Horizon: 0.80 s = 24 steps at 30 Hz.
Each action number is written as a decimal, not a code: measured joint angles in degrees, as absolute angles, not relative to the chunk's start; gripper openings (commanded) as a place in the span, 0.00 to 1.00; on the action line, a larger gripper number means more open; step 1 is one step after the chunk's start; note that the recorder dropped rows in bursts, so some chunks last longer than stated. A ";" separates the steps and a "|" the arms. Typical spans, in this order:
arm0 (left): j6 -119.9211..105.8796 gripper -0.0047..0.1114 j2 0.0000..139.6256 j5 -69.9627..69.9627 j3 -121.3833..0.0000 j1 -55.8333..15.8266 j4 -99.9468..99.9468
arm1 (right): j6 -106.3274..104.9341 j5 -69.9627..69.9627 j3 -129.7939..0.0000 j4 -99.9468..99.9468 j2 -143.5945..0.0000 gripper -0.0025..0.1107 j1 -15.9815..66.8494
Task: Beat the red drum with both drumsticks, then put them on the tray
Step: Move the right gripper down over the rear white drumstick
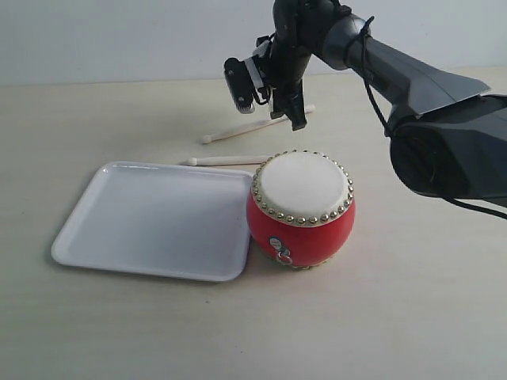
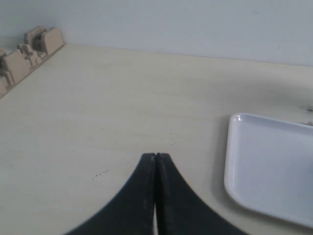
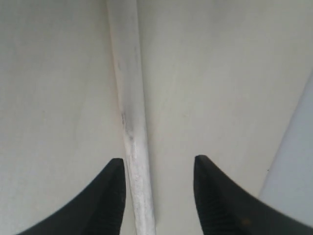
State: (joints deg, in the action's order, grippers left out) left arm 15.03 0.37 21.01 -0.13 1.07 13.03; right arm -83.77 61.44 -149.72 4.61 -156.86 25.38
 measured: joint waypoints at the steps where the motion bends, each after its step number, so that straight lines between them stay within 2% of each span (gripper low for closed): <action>1: 15.03 0.04 0.37 21.01 -0.13 1.07 13.03 | -83.77 61.44 -149.72 4.61 -156.86 0.40 25.38; 24: 15.03 0.04 0.37 21.01 -0.13 1.07 13.03 | -83.36 60.34 -149.83 4.61 -159.62 0.38 25.38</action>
